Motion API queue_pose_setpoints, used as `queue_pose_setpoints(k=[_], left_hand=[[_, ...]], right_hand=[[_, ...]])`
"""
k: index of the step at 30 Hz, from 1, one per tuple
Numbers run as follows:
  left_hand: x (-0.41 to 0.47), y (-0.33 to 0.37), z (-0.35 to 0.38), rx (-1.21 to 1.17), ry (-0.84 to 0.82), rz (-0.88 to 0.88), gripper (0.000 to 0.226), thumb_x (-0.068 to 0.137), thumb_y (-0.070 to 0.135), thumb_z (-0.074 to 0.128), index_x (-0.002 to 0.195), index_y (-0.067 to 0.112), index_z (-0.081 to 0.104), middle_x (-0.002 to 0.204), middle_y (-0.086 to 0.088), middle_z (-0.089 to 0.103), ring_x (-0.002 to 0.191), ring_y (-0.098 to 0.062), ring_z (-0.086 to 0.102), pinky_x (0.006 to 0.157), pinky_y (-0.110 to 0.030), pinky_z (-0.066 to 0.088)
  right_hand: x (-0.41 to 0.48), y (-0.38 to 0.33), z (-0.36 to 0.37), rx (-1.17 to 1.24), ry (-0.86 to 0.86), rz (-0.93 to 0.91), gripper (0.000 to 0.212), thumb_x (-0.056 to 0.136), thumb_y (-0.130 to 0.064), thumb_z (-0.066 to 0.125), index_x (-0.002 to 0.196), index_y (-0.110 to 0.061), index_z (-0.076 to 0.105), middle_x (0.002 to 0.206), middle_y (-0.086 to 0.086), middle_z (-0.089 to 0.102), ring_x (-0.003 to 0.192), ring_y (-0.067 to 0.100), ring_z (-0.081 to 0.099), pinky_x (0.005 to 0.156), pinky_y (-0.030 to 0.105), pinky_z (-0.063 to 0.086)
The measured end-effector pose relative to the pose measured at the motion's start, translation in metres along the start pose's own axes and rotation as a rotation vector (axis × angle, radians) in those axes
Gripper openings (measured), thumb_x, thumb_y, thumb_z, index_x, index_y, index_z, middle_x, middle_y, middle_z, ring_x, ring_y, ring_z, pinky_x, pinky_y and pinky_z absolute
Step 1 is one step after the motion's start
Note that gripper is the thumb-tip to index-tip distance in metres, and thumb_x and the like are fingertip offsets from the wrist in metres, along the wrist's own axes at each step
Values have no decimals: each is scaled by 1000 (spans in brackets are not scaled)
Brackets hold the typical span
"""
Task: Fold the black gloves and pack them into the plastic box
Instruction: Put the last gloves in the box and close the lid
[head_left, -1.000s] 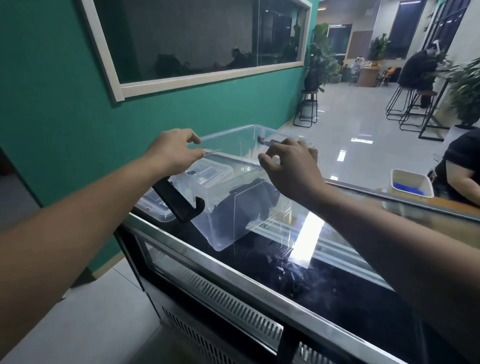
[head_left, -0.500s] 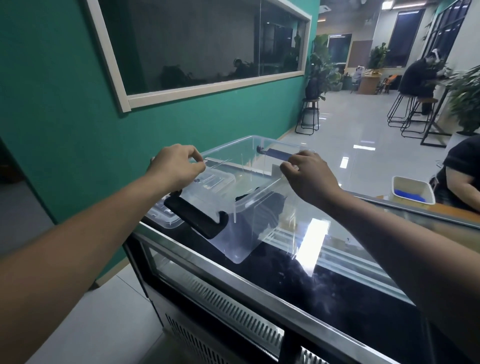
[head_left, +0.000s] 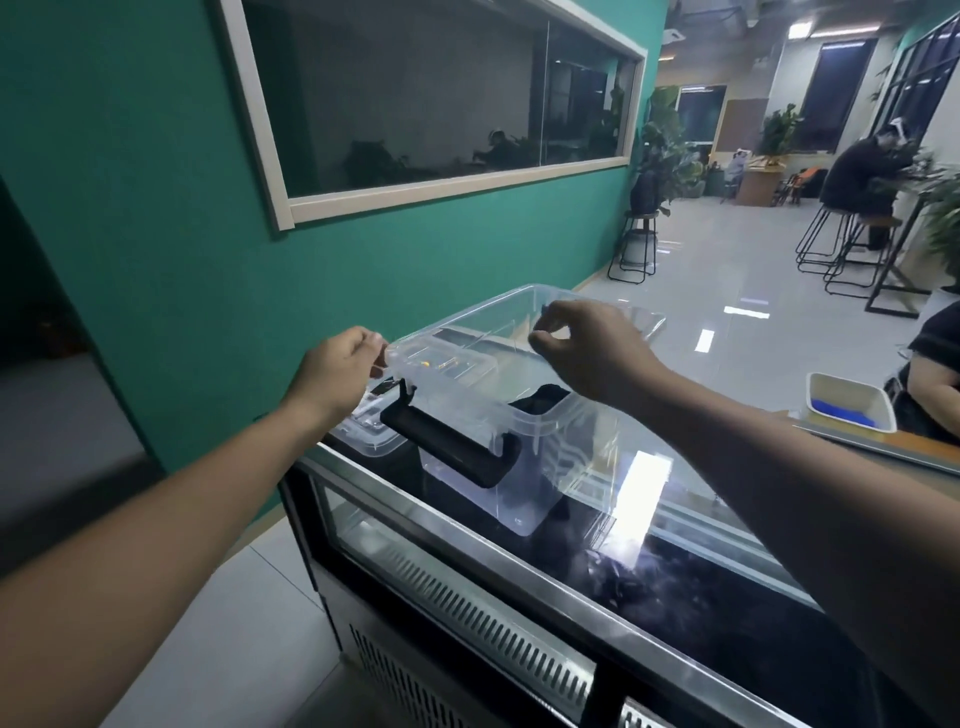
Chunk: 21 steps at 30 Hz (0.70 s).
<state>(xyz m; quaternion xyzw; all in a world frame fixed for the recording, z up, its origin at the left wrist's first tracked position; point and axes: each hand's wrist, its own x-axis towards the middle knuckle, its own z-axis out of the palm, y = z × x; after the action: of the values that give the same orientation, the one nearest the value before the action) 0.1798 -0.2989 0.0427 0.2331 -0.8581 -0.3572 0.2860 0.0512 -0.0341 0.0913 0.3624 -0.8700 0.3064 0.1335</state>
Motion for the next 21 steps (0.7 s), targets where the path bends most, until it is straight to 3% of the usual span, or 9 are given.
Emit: queue_pose_setpoints(k=[5,7,10,13,18,21], left_hand=[[-23,-55,6,196,-126,-16,8,102,22,69,106,29,72,113,2,78,103,-19,72,90,-33,55],[-35,-73,13,291,-211,11,16,101,24,70,117,26,75,131,1,74,114,-19,69,90,-31,54],[-48,-90,24,445,-294,79,37,102,32,71,138,24,70,153,4,63,143,-19,56,116,-43,47],[-53,-100,32,498,-307,74,46,103,37,66,148,28,63,164,7,51,154,-17,41,127,-48,34],[-54,-104,37,487,-271,63,39,105,36,63,142,23,65,152,1,58,149,-23,43,119,-39,33],[-51,-108,34,437,-266,75,37,101,37,64,137,29,67,153,7,59,147,-22,47,122,-44,37]], right_hand=[[3,-54,24,19,-98,-92,23,98,-36,65,105,-18,77,114,8,79,103,30,72,88,42,60],[2,-75,34,27,-106,-141,22,98,-37,65,106,-19,76,116,8,78,108,30,71,90,40,59],[-1,-106,51,69,-109,-193,23,98,-36,66,107,-19,76,118,8,77,111,30,69,92,39,57],[-6,-135,70,93,-118,-255,24,97,-34,67,109,-16,77,117,9,77,111,30,69,90,36,56],[-6,-164,101,88,-206,-271,24,97,-33,67,107,-13,75,113,11,77,105,33,69,85,37,58],[9,-170,103,61,-255,-254,26,96,-30,65,104,-7,75,106,14,77,98,35,70,85,42,61]])
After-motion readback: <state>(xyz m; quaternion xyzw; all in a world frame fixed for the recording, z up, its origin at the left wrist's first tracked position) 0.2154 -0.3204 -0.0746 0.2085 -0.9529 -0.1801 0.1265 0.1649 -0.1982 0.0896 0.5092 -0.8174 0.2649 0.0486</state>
